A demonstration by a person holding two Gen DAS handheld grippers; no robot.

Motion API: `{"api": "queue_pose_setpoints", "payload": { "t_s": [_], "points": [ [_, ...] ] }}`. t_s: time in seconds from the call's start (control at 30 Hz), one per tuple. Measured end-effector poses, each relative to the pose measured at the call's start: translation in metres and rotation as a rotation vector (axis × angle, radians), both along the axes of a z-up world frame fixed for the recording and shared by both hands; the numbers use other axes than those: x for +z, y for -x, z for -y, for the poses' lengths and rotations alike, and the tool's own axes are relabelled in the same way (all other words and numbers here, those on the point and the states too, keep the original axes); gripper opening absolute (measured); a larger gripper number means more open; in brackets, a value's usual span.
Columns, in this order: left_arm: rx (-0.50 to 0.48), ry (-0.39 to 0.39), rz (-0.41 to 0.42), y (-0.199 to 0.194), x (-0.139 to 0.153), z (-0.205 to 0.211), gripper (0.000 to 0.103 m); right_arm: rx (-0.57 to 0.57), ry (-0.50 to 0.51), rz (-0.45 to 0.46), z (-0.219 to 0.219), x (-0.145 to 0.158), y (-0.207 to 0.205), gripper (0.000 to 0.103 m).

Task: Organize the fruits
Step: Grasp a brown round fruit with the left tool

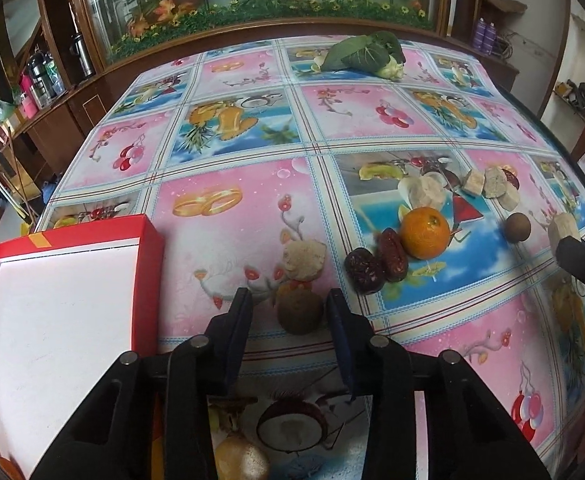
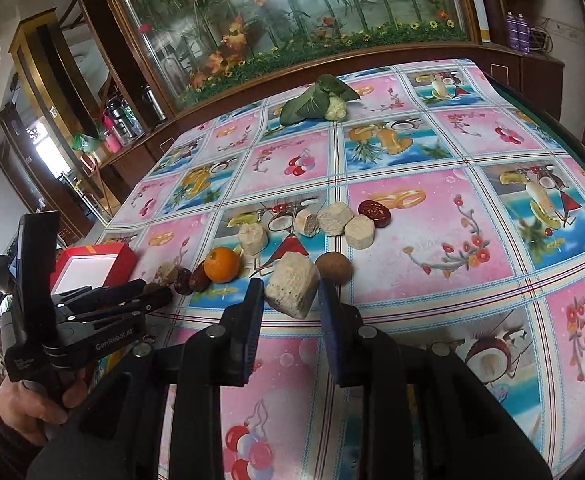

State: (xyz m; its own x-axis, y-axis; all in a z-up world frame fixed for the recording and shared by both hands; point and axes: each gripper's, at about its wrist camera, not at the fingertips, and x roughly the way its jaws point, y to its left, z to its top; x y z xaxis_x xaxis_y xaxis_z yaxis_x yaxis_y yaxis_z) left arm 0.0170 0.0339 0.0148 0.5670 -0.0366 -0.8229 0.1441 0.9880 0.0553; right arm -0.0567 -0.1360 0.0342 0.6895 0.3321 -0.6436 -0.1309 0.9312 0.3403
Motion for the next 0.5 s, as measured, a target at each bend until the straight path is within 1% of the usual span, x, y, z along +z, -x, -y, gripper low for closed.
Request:
{"api": "queue_pose_setpoints", "payload": {
  "t_s": [0.03, 0.13, 0.27, 0.37, 0.5],
  "points": [
    [-0.008, 0.008, 0.001, 0.001, 0.000, 0.001, 0.029, 0.000, -0.001, 0.000, 0.000, 0.000, 0.000, 0.030],
    [-0.021, 0.019, 0.003, 0.002, 0.000, 0.003, 0.021, -0.005, 0.008, 0.000, 0.001, 0.000, -0.001, 0.030],
    [-0.017, 0.018, 0.013, 0.006, 0.001, 0.005, 0.021, -0.008, 0.012, 0.020, 0.001, 0.001, 0.000, 0.030],
    [-0.017, 0.023, 0.038, 0.014, 0.010, 0.004, 0.021, -0.010, 0.012, 0.038, 0.002, 0.003, 0.000, 0.030],
    [-0.014, 0.064, 0.077, 0.035, 0.029, -0.003, 0.021, -0.024, 0.024, 0.057, 0.003, 0.003, 0.000, 0.030]
  ]
}}
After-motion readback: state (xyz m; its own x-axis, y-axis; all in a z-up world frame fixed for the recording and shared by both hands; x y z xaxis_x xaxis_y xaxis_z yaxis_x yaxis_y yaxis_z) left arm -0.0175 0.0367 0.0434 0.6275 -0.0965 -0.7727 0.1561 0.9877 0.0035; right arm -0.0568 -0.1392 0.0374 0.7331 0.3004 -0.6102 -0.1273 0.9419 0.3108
